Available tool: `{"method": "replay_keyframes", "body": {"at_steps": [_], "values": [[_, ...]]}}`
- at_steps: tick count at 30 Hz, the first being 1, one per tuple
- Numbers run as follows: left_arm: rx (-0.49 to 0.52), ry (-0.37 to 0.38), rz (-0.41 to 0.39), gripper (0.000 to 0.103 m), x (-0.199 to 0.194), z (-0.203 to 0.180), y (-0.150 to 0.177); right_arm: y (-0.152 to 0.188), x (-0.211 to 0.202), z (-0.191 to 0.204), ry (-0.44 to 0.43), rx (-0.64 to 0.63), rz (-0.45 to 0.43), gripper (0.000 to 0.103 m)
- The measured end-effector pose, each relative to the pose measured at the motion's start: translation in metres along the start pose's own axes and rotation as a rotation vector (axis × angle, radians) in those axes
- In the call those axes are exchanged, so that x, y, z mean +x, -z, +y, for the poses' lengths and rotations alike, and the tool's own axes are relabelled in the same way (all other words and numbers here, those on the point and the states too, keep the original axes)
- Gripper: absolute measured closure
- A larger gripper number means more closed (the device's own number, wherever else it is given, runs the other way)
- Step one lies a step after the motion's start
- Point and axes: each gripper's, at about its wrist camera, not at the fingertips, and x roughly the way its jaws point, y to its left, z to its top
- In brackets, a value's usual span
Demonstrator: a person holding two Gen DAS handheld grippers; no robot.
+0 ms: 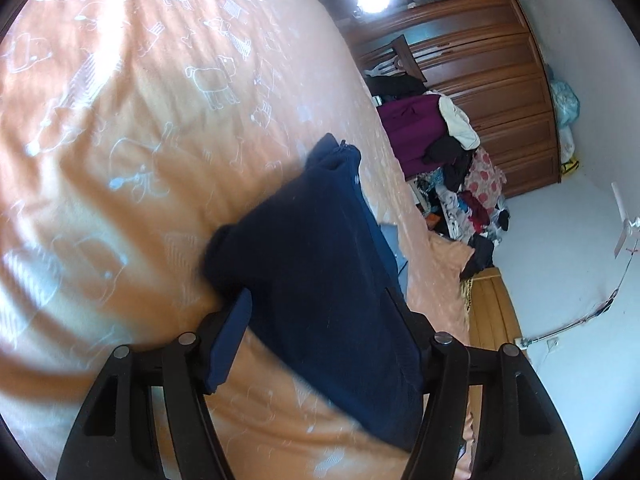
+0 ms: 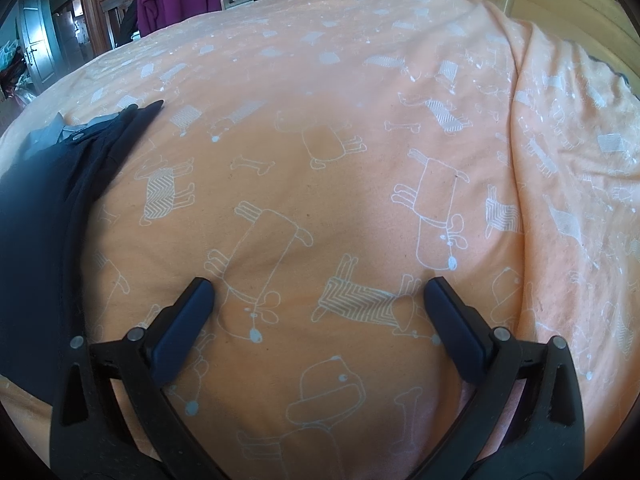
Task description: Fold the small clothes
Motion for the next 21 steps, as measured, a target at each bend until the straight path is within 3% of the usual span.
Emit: {"method": "replay_keyframes", "body": {"at_steps": [4,6,8,12,14,16,17,18,19,21], "values": [[0.014,-0.003,0.001,0.029,0.009,-0.006,0.001,-0.001,0.0,0.0,-0.002,0.002,0.008,0.0],[0.033,-0.086,0.031,0.031,0.007,-0.009,0.01,-0.001,0.0,-0.001,-0.005,0.004,0.009,0.0],[0.098,-0.208,0.059,0.041,0.004,-0.015,0.022,-0.001,0.0,-0.001,-0.007,0.005,0.006,0.0],[0.211,-0.258,0.093,0.036,0.008,-0.029,0.036,-0.001,0.0,-0.001,-0.003,0.002,0.003,0.0],[0.186,-0.277,0.089,0.039,0.009,-0.019,0.033,-0.002,0.0,-0.002,-0.002,0.0,0.004,0.0],[0.161,-0.318,0.088,0.077,0.005,-0.006,0.03,-0.003,0.001,-0.003,-0.012,0.006,0.009,0.0],[0.116,-0.329,0.094,0.088,0.0,0.008,0.029,-0.003,0.001,-0.005,-0.018,0.01,0.01,0.0],[0.083,-0.292,0.101,0.094,-0.003,0.017,0.029,-0.003,0.001,-0.006,-0.027,0.015,0.011,0.0],[0.065,-0.238,0.114,0.094,-0.006,0.025,0.028,-0.003,0.001,-0.008,-0.035,0.021,0.013,0.0],[0.09,-0.238,0.139,0.094,-0.004,0.019,0.027,-0.003,0.002,-0.009,-0.046,0.027,0.016,0.0]]}}
